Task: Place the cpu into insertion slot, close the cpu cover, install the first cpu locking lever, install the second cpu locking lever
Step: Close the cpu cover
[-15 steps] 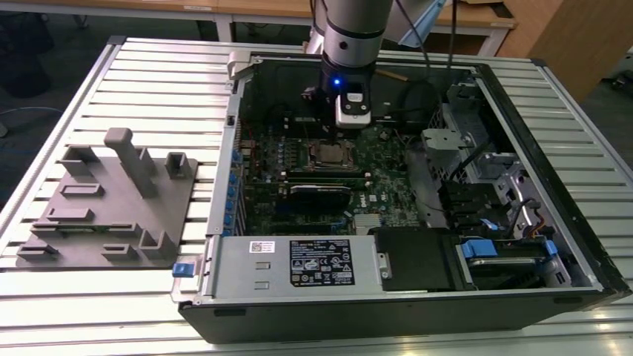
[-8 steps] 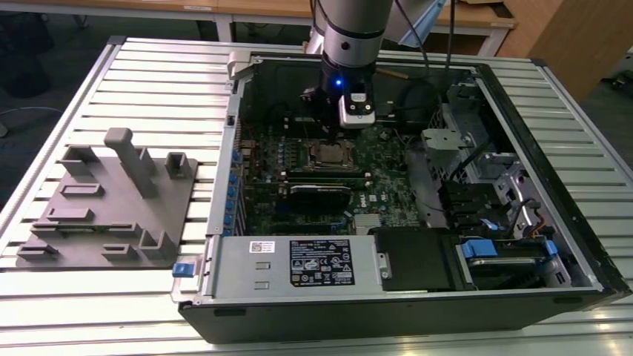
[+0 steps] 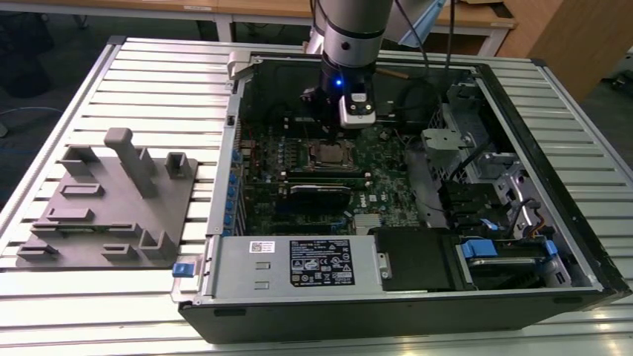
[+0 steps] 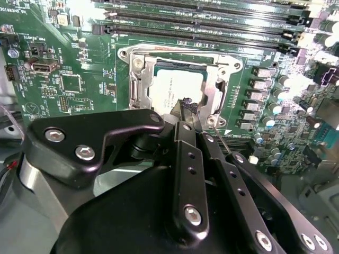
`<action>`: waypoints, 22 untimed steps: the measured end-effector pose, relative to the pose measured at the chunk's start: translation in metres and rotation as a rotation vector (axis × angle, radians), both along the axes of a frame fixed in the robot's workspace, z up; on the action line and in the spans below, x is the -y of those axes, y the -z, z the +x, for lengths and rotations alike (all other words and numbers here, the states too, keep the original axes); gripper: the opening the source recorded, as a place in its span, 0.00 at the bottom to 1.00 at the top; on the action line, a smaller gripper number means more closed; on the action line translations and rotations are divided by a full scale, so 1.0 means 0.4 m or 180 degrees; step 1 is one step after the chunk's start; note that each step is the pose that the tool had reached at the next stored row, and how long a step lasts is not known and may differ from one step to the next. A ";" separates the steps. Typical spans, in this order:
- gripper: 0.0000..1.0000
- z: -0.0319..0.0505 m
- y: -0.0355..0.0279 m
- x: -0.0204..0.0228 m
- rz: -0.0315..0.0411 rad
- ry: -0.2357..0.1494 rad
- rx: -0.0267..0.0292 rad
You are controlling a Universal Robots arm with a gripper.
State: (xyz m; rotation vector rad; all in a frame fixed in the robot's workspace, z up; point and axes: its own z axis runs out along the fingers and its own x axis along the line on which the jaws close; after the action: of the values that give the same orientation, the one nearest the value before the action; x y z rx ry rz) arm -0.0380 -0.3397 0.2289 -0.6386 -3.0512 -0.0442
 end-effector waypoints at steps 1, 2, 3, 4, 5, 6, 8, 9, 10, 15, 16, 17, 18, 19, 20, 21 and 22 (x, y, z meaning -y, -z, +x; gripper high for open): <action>0.11 0.000 0.000 0.000 0.0000 -0.0026 0.0000; 0.11 0.000 0.000 0.000 0.0000 -0.0059 0.0000; 0.11 0.000 0.000 0.000 0.0000 -0.0091 0.0000; 0.11 0.000 0.000 0.000 0.0000 -0.0123 0.0000; 0.11 0.000 0.000 0.000 0.0000 -0.0149 0.0000; 0.11 0.000 0.000 0.000 0.0000 -0.0158 0.0000; 0.11 0.000 0.000 0.000 0.0000 -0.0159 0.0000; 0.11 0.000 0.000 0.000 0.0000 -0.0159 0.0000; 0.11 0.000 0.000 0.000 0.0000 -0.0159 0.0000; 0.11 0.000 0.000 0.000 0.0000 -0.0160 0.0000; 0.11 0.000 0.000 0.000 0.0000 -0.0161 0.0000; 0.11 0.000 0.000 0.000 0.0000 -0.0161 0.0000; 0.11 0.000 0.000 0.000 0.0000 -0.0161 0.0000; 0.11 0.000 0.000 0.000 0.0000 -0.0162 0.0000; 0.11 0.000 0.000 0.000 0.0000 -0.0166 0.0001; 0.11 0.000 0.000 0.000 0.0000 -0.0176 0.0002; 0.11 0.000 0.001 0.000 0.0000 -0.0193 0.0006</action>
State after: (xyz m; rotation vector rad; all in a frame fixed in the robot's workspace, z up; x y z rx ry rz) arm -0.0379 -0.3397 0.2287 -0.5459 -3.0700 -0.0438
